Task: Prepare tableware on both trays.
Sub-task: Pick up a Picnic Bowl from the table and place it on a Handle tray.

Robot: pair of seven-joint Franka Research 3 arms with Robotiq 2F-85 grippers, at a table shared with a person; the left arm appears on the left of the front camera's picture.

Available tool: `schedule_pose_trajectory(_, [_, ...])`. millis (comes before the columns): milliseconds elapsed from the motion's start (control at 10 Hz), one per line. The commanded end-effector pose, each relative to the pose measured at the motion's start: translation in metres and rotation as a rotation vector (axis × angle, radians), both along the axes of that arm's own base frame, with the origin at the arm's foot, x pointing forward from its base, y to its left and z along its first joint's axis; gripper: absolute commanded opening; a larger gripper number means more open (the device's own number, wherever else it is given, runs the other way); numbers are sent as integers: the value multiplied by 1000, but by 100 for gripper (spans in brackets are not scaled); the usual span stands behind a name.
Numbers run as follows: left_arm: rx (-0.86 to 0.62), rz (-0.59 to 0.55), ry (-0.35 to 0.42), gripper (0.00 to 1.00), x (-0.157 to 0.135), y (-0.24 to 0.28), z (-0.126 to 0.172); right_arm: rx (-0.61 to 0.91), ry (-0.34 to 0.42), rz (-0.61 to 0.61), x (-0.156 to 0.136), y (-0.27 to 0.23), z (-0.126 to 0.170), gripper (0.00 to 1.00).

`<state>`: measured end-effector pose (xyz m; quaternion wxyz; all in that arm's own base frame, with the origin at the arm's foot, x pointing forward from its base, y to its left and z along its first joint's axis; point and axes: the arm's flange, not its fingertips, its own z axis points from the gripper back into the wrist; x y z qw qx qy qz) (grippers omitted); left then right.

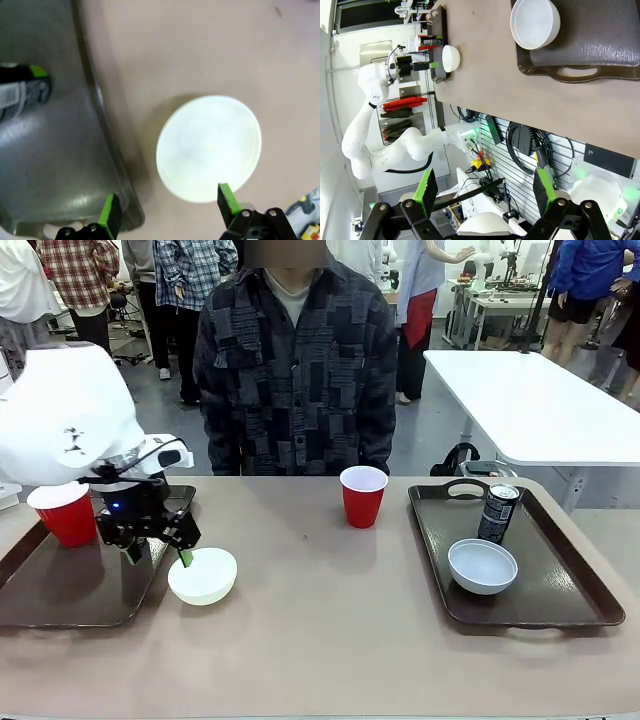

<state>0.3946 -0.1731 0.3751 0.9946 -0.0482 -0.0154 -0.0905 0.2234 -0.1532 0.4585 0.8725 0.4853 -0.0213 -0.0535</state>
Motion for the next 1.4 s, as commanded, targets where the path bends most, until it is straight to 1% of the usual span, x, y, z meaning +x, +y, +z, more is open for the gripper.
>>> schedule_pose_trajectory(0, [51, 25, 4, 100, 19, -17, -15, 24, -22, 3, 1, 1, 1, 100])
schedule_pose_trajectory(100, [66, 18, 20, 97, 21, -21, -21, 24, -22, 3, 1, 1, 1, 100])
schedule_pose_trajectory(200, [81, 12, 29, 91, 20, -24, -27, 24, -22, 3, 1, 1, 1, 100])
schedule_pose_trajectory(300, [88, 11, 41, 78, 21, -25, -34, 24, -22, 3, 1, 1, 1, 100])
schedule_pose_trajectory(400, [91, 7, 50, 73, 23, -26, -40, 24, -22, 3, 1, 1, 1, 100])
schedule_pose_trajectory(500, [86, 2, 56, 60, 23, -26, -42, 24, -22, 3, 1, 1, 1, 100])
schedule_pose_trajectory(600, [79, 2, 57, 55, 22, -27, -43, 24, -22, 3, 1, 1, 1, 100])
schedule_pose_trajectory(700, [77, 2, 53, 42, 22, -27, -42, 24, -22, 3, 1, 1, 1, 100])
schedule_pose_trajectory(800, [79, 2, 57, 37, 22, -25, -40, 24, -22, 3, 1, 1, 1, 100])
schedule_pose_trajectory(900, [81, 4, 60, 24, 21, -26, -40, 24, -22, 3, 1, 1, 1, 100])
schedule_pose_trajectory(1000, [80, 6, 60, 19, 21, -26, -39, 24, -22, 3, 1, 1, 1, 100])
schedule_pose_trajectory(1100, [79, 5, 60, 6, 20, -25, -37, 24, -22, 3, 1, 1, 1, 100])
schedule_pose_trajectory(1200, [77, 5, 61, 1, 20, -23, -33, 24, -22, 3, 1, 1, 1, 100])
schedule_pose_trajectory(1300, [79, 10, 61, 0, 18, -21, -30, 24, -22, 3, 1, 1, 1, 100])
